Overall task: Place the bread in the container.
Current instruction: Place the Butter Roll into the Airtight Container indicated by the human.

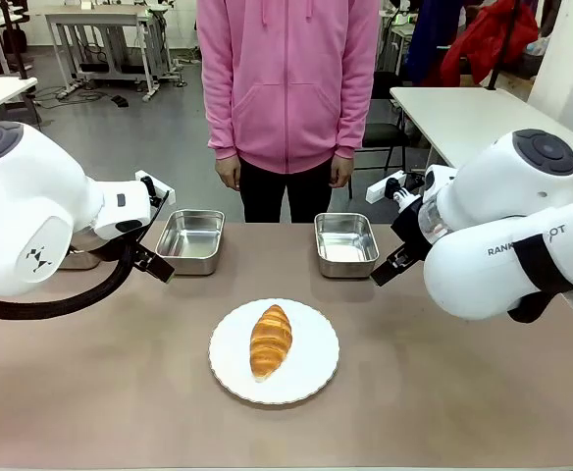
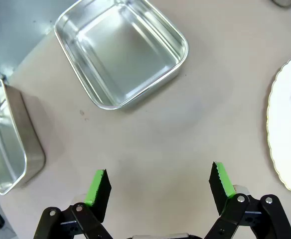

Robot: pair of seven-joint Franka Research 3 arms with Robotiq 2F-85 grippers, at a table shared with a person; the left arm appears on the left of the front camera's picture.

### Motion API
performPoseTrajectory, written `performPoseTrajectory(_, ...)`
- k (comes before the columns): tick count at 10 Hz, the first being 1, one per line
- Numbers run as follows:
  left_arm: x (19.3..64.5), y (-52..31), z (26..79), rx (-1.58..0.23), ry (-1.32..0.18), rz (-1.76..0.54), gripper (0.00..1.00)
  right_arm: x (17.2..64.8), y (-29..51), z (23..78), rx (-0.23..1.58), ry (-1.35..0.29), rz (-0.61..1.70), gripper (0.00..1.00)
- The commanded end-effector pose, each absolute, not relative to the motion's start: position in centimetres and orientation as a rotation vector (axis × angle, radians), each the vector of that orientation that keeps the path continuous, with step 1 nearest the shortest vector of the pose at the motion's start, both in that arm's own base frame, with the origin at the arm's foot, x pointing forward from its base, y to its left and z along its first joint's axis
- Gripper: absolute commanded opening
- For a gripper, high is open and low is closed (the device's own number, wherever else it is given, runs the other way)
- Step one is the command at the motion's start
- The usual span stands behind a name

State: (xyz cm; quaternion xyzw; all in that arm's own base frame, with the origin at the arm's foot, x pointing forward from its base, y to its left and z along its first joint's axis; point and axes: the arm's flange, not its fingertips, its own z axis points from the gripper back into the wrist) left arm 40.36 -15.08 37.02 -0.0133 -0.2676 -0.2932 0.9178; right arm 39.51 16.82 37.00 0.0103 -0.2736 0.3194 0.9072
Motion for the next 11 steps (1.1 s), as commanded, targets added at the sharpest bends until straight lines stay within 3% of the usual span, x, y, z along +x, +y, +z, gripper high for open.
performPoseTrajectory(1,40.4,-15.1,37.0,-0.027,-0.550,-0.604,1.00,39.5,16.8,37.0,0.022,-0.565,0.658,1.00)
performPoseTrajectory(3,40.4,-15.1,37.0,-0.027,-0.550,-0.603,1.00,39.5,16.8,37.0,0.021,-0.565,0.659,1.00)
performPoseTrajectory(6,42.5,-10.6,44.5,-0.085,-0.604,-0.611,1.00,41.8,12.9,46.4,0.147,-0.659,0.589,1.00)
performPoseTrajectory(9,45.7,-3.9,50.1,-0.269,-0.560,-0.705,1.00,42.3,5.8,52.4,0.263,-0.654,0.644,1.00)
performPoseTrajectory(11,48.2,1.4,50.5,-0.401,-0.523,-0.833,1.00,42.6,0.1,53.7,0.273,-0.647,0.749,1.00)
